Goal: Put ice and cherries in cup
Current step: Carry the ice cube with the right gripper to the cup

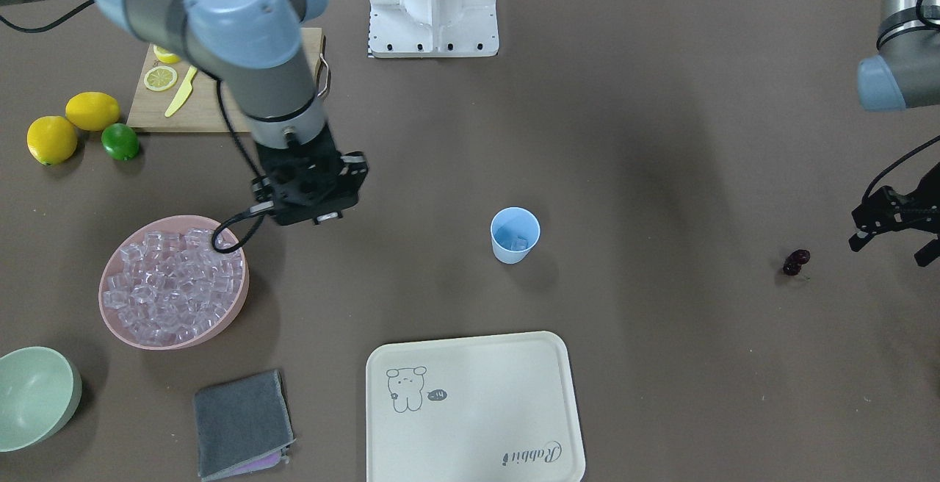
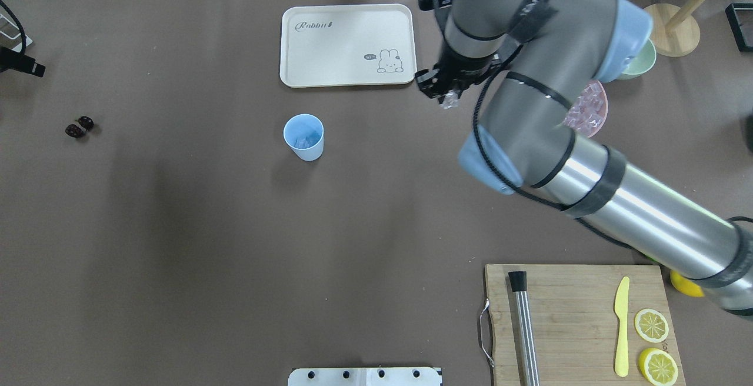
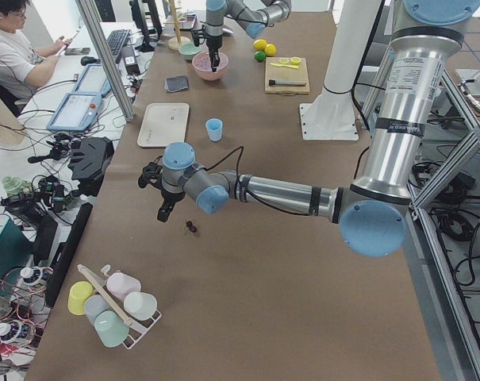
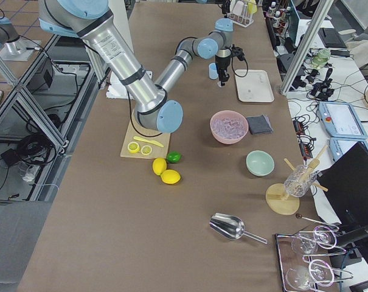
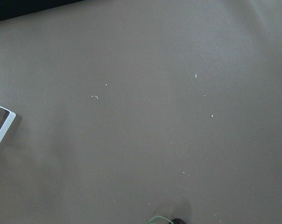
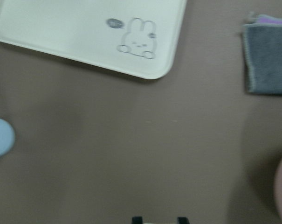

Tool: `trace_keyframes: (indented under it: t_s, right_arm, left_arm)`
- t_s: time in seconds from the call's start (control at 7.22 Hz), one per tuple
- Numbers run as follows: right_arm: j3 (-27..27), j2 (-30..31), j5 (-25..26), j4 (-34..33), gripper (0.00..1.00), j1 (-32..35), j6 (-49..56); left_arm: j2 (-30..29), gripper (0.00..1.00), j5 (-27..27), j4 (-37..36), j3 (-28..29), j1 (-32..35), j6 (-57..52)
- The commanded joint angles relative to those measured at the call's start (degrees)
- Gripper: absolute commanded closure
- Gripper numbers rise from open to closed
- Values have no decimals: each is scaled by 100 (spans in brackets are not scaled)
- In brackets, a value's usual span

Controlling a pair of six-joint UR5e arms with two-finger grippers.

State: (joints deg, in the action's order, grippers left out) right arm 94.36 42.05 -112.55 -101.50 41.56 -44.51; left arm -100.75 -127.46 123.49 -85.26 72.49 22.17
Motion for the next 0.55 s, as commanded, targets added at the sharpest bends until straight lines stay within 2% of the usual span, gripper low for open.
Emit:
trace_keyframes:
  t_s: [0.0,0.14,0.28,0.42]
  right_arm:
    - [-1489,-1604,748,468,100,-988,-1730]
    - [-2326,-1934,1196,1151,100,-1375,-2198]
    - [-2430,-1946,1522,1384,100,-1544,-2341]
    - [-2457,-1928,1543,1448,100,-1529,-2447]
  left_arm:
    - [12,2,-7,0,8,-7,-2]
    - [12,2,-7,0,26,-33,-19]
    - [3,2,-7,0,27,-59,-11]
    - [3,2,-7,0,53,-121,-11]
